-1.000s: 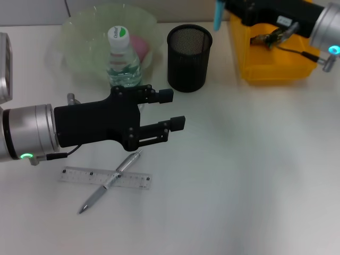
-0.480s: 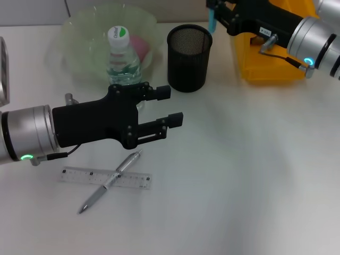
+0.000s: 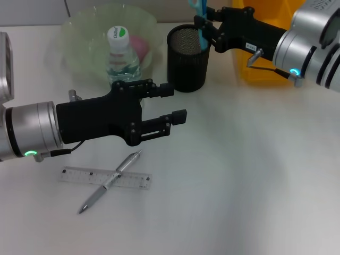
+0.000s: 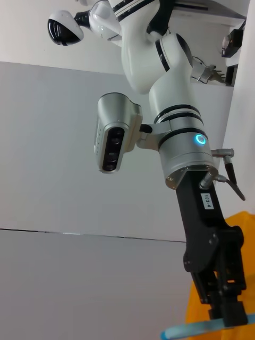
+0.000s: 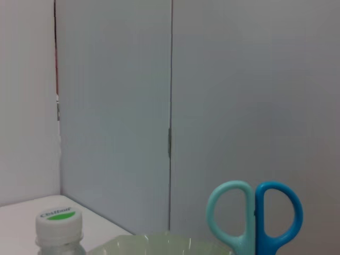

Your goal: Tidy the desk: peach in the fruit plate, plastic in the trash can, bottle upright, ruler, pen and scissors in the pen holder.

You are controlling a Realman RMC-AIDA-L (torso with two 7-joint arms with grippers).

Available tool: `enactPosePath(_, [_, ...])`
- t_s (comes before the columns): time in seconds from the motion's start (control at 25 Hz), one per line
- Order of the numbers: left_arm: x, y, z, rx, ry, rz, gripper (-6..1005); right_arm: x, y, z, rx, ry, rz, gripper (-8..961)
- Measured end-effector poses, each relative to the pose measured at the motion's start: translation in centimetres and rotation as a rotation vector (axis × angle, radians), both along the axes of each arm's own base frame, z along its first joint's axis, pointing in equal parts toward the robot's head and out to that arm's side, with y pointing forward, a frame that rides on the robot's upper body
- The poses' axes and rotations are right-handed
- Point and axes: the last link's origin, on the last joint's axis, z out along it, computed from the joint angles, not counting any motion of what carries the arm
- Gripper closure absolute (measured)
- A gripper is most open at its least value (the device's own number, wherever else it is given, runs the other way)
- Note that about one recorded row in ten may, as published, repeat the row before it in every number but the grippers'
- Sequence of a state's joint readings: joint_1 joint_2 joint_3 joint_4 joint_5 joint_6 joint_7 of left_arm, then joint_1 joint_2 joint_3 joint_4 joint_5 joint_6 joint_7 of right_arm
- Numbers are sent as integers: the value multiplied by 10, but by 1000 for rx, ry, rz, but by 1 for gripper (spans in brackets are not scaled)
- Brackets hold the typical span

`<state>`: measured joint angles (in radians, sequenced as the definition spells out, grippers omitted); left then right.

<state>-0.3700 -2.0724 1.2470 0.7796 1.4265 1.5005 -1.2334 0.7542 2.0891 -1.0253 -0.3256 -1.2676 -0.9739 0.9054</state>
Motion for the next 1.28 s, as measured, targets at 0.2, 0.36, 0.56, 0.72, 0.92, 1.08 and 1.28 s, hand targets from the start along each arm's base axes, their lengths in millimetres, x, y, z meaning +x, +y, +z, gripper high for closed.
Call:
enactPosePath(0.2, [0,0,0,0,0,1,405,2,1,0,2,-5,-9,572])
enactPosePath(0.36, [0,0,0,0,0,1,405,2,0,1,3,-4,-12,537])
enactPosePath(0.56, [0,0,0,0,0,0,404,3,-1,1,0,2,-11,457])
enactPosePath(0.72, [0,0,0,0,0,-1,404,4,-2,4,1,10,-10,393])
enactPosePath(0.92, [0,0,0,-1,0,-2,404,2,-12,17,-19,101,24,392])
enactPosePath(1.08, [2,0,2,1,-13,-3,404,7,-37,33,-55,207,80,391])
enactPosePath(1.28, [1,0,4,8,-29,3,404,25,-74,47,-70,295,132,391])
